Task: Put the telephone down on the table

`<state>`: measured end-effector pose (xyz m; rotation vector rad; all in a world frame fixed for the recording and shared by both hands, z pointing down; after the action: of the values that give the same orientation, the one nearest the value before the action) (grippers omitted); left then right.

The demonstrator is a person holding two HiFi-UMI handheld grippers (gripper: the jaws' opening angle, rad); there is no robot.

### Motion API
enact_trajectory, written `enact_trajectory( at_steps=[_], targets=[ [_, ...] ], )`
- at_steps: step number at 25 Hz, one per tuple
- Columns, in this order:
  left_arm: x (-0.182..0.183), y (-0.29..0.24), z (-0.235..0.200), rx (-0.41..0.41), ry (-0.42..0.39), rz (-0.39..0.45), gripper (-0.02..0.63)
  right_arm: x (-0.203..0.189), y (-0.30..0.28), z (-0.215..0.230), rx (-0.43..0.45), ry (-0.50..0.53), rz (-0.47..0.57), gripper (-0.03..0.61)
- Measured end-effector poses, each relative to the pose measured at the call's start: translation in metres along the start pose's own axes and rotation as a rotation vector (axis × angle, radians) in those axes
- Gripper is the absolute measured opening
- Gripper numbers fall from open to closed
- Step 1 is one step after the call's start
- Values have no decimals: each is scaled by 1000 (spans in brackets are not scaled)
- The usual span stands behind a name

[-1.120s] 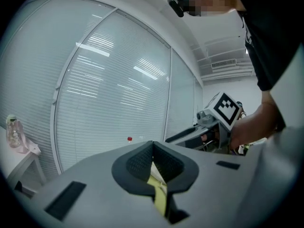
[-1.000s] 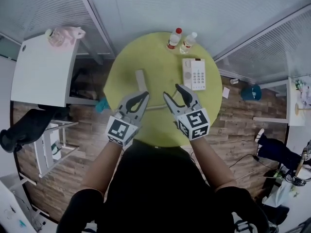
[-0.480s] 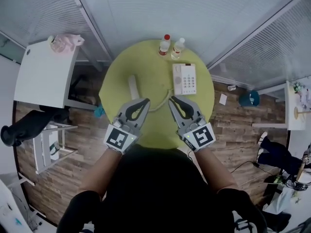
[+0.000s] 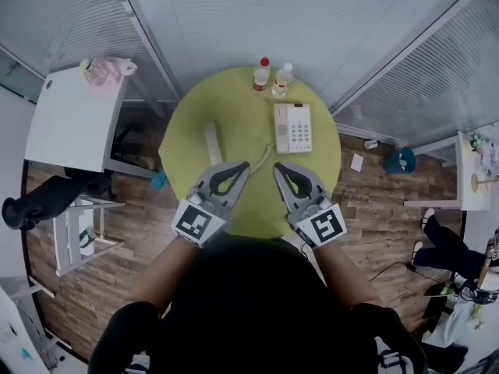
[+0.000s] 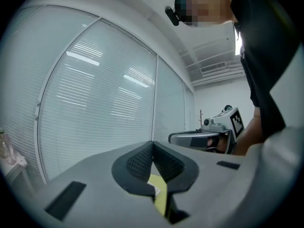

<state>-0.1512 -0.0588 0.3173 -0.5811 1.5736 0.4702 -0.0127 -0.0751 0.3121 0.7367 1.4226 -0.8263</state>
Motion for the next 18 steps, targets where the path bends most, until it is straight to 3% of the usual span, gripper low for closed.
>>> enact_trajectory(
  at_steps=[18],
  targets=[
    [-2,12,3,9,-5,-13,12,-4,3,-14,-2,17,-18,18]
  ],
)
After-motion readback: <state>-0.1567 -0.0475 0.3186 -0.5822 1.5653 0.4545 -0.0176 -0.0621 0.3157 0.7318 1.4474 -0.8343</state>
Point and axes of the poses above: the fingertips, and each gripper's own axes: y backward along the fingers, z to its right, x out of its top, the point moved 6 cm from there along y, backward along the fingers, and after that the axes turned 4 degrees about x, right-handed, at the moved point
